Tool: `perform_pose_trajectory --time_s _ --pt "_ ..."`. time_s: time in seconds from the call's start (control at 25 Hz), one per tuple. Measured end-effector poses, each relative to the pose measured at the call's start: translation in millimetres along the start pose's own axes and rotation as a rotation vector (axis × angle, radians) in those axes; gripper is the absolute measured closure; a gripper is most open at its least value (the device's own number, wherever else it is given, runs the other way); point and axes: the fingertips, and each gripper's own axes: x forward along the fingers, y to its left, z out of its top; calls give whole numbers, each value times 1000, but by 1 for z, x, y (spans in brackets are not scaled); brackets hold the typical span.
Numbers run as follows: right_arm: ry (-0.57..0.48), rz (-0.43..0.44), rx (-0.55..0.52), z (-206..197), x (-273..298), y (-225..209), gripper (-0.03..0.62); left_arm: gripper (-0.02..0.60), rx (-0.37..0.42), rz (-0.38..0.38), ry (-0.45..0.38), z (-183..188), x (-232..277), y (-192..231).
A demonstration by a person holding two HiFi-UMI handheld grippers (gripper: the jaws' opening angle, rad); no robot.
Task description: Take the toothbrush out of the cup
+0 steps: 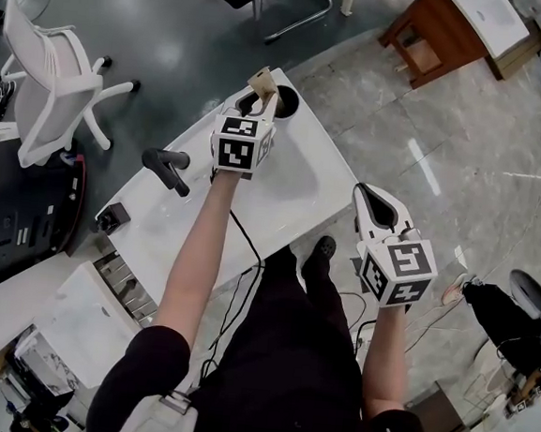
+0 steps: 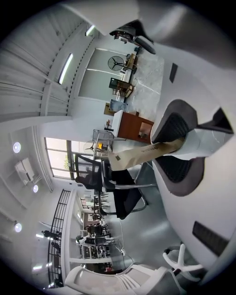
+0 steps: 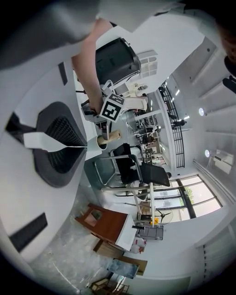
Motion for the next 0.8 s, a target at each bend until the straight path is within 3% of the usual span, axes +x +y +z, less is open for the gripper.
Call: perform_pose_trajectory --time_s 0.36,0.8 --pt "-22 -6 21 3 -8 -1 562 531 25 9 -24 6 -8 -8" --pt "-82 0 23 13 -23 -1 562 540 4 6 -127 43 -43 -19"
